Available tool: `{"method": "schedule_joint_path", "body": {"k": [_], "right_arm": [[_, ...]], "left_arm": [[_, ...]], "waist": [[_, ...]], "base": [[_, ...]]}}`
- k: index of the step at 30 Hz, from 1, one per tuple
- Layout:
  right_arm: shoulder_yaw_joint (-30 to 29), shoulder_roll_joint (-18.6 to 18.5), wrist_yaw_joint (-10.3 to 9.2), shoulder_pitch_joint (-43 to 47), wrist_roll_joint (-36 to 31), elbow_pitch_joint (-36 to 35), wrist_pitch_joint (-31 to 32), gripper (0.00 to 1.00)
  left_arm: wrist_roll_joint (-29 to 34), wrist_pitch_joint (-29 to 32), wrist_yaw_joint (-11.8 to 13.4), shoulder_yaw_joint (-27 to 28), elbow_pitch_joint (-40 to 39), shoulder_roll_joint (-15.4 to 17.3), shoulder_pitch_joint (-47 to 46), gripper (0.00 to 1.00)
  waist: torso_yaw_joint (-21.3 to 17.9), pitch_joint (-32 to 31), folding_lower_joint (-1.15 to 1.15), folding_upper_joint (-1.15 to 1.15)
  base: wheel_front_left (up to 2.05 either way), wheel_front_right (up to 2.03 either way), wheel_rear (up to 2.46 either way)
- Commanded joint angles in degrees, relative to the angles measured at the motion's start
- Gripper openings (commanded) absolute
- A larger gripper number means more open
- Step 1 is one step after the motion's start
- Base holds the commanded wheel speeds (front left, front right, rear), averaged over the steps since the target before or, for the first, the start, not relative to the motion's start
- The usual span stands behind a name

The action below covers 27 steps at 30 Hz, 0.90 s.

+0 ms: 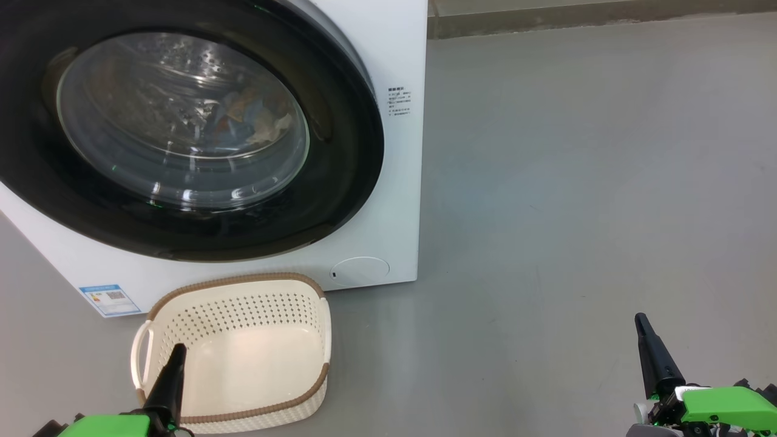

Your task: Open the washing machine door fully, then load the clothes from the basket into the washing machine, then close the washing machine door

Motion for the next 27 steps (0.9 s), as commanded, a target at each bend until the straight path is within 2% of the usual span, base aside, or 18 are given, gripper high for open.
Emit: {"method": "schedule_joint_path", "body": {"k": [1, 27], "right_arm": [[1.3, -0.3, -0.06, -2.3, 0.3, -1.7, 0.4, 0.00], [1.3, -0.3, -0.06, -2.3, 0.3, -1.7, 0.4, 0.00]], "left_arm": [[-0.5, 0.3, -0.6, 1.7, -1.1, 1.5, -2.3, 0.00], [-0.5, 0.3, -0.6, 1.7, -1.1, 1.5, -2.3, 0.00]], "waist": [[0.0, 0.0, 0.00, 0.00], [0.0, 0.0, 0.00, 0.00]], "base": [[0.00, 0.00, 0.00], [0.00, 0.00, 0.00]]}}
